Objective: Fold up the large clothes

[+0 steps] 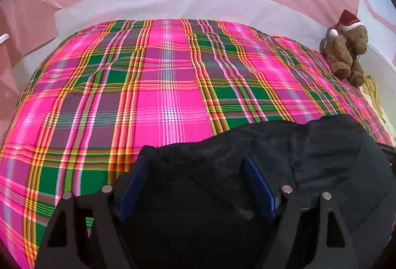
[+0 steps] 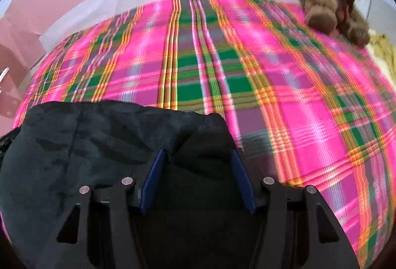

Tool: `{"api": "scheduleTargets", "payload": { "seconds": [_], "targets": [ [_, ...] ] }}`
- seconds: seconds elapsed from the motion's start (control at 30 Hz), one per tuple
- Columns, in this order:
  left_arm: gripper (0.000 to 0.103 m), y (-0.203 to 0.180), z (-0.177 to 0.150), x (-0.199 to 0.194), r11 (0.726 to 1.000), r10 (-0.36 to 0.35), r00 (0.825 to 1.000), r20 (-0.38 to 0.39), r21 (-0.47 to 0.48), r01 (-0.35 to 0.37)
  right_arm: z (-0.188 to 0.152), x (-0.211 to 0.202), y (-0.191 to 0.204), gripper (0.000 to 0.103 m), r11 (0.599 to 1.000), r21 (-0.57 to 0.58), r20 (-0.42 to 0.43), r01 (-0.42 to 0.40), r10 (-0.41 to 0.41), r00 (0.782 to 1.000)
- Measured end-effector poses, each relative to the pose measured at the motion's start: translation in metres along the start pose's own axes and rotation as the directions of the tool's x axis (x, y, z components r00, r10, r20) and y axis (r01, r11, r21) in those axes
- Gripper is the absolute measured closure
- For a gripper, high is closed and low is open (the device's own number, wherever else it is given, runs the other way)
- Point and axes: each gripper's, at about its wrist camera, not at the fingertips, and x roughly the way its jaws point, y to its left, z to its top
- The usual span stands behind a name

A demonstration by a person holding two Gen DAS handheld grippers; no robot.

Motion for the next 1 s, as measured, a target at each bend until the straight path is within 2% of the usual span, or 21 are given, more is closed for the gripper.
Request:
{"api": "scheduleTargets", "payload": {
  "seconds": [0.2, 0.7, 0.87, 1.0],
  "targets": [
    [0.021, 0.000, -0.002, 0.008, 1.000, -0.003, 1.000, -0.005, -0.013, 0.003, -0.001, 0.017, -0.003, 0.047, 1.000, 0.011, -0.007, 0.001, -0.001, 1.000],
    [0.021, 0.002, -0.001, 0.006, 1.000, -0.009, 1.000, 0.002, -0.021, 0.009, -0.003, 0.015, -0.001, 0.047, 1.000, 0.006, 0.009, 0.016, -0.016, 1.000],
    [0.021, -0.001, 0.002, 0.002, 1.000, 0.016, 1.000, -0.005, -0.010, -0.016, -0.002, 0.010, -0.001, 0.047, 0.999, 0.012, 0.022, 0.031, -0.031, 0.999],
    [0.021, -0.007, 0.008, -0.020, 0.999, 0.034, 0.999, 0.009, 0.018, -0.034, 0.001, -0.010, -0.002, 0.046, 0.999, 0.018, 0.023, 0.042, -0.042, 0.999]
  ]
}}
